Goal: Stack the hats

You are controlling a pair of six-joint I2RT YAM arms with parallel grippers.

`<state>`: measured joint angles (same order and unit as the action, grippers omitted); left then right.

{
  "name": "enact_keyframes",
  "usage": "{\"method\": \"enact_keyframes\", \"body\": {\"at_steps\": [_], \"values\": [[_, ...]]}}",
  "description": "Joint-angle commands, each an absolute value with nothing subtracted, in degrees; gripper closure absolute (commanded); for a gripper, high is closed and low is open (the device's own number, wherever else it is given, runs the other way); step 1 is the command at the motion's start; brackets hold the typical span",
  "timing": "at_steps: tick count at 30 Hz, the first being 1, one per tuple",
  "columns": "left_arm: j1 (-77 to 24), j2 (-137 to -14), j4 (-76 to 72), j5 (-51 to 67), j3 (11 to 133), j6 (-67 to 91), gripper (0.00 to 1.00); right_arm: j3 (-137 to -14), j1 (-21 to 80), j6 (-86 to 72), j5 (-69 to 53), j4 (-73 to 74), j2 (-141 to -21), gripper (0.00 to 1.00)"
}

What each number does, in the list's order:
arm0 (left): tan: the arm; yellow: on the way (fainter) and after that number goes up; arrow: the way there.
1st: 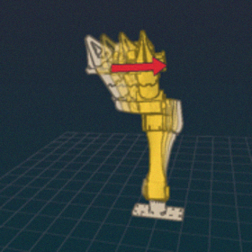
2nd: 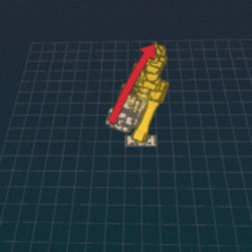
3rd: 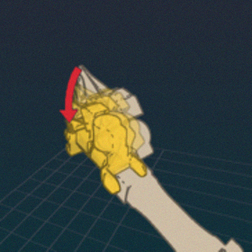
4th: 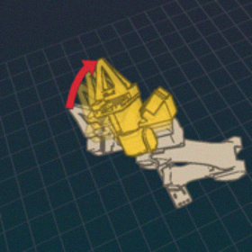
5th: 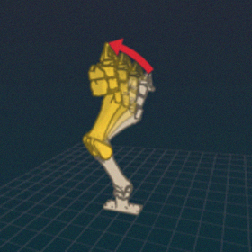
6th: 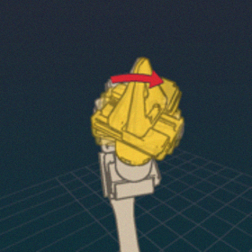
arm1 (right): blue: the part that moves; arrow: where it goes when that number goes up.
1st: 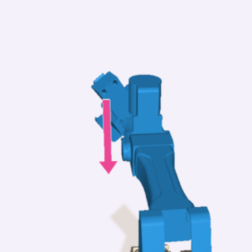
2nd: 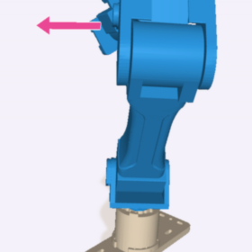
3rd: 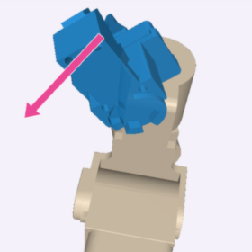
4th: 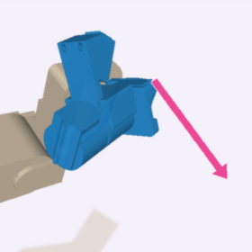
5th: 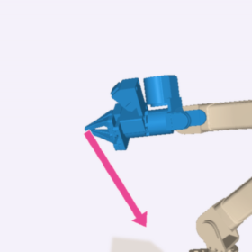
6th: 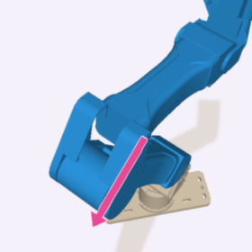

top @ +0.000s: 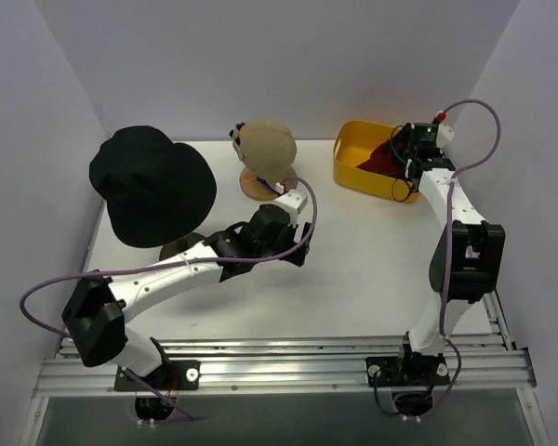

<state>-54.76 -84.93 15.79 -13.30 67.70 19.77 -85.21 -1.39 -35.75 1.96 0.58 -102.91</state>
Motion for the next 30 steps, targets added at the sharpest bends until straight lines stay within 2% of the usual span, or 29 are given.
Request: {"method": "enact_keyframes", "body": {"at_steps": [1, 16, 19, 25, 30], "values": [[-54.76, -87.96, 8.35, -10.9, 66.36, 20.3, 0.06, -87.19, -1.93, -45.85, 0.62, 0.97, -104.41, 0.26], [-57.65, -94.74, 9.92, -8.61, 67.85, 17.67, 0.06, -80.69, -1.85, -62.57, -0.88, -8.61, -104.77, 0.27], [-59.67, -95.62, 11.33, -10.8, 69.25, 16.61, 0.06, -79.54, -1.93, -63.72, -0.97, -9.32, -104.68, 0.27], [-66.26, -95.27, 11.78, -22.4, 70.66, 12.66, 0.06, -77.7, -1.93, -64.16, -1.58, -10.37, -104.68, 0.29], [-66.45, -94.48, 9.84, -24.25, 69.26, 13.45, 0.06, -77.43, -1.93, -64.25, -2.2, -10.72, -104.5, 0.3]]}}
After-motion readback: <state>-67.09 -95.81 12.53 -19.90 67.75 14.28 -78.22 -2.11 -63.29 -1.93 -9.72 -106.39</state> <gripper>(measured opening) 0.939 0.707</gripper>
